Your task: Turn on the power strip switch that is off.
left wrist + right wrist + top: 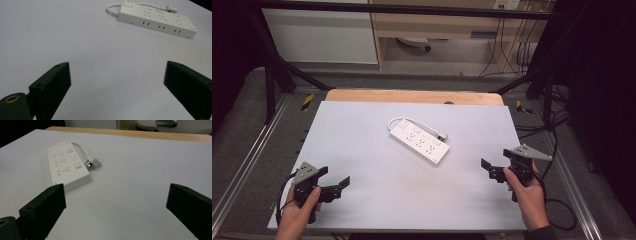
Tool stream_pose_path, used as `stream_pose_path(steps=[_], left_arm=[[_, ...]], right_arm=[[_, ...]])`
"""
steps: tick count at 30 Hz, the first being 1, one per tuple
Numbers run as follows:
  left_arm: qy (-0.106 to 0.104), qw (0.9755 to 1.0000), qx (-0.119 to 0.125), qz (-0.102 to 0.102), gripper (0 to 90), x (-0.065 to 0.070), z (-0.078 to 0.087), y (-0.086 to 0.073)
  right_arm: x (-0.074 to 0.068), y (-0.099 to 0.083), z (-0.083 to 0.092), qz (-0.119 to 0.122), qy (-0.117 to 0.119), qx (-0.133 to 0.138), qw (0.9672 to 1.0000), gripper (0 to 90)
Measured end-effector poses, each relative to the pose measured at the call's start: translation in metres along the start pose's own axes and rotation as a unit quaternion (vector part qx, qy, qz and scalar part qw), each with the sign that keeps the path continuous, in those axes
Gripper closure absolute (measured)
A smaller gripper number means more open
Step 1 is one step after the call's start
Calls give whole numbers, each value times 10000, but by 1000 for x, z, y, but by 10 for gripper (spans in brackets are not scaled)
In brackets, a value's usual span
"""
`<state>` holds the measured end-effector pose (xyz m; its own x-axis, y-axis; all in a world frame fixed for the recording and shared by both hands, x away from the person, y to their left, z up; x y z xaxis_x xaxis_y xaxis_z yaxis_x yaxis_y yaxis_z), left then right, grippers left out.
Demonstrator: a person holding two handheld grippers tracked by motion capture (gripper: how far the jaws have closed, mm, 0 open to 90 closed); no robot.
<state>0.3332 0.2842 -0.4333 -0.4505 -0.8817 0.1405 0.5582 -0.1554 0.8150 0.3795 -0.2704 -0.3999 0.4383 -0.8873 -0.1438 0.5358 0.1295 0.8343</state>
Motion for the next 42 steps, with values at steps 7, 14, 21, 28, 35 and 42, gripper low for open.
stream_pose_path(steps=[7, 14, 21, 28, 35, 42], left_arm=[[-3, 10000, -16, -22, 72, 1, -1, 0], [-5, 10000, -39, -7, 72, 1, -1, -1], [-7, 10000, -52, -14, 72, 1, -1, -1], [-16, 10000, -60, -17, 72, 2, -2, -1], [-5, 10000, -76, 12, 72, 1, -2, -1], [-4, 10000, -82, 9, 72, 1, -2, -1]], right_arm=[[-4, 15, 0, 142, 53, 7, 9999, 26], [-6, 25, -3, 195, 101, -3, 9998, 27], [-8, 36, -7, 249, 121, 21, 9996, 32], [-8, 44, -13, 173, 145, 102, 9997, 47], [-7, 54, -23, 114, 131, 177, 9997, 61], [-10, 65, -29, 312, 41, 109, 9994, 151]])
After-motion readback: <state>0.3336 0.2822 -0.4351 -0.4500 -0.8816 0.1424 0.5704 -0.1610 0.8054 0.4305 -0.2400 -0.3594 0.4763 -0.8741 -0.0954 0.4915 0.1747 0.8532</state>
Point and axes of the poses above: each handheld gripper's, and its own axes: z roughly backward along the jaws, y roughly out of its top, x roughly to its right, the point moved 2 cm from there along -z, roughly forward along the jaws, and after that the axes turned 5 degrees about -x, right-handed, at the moved point
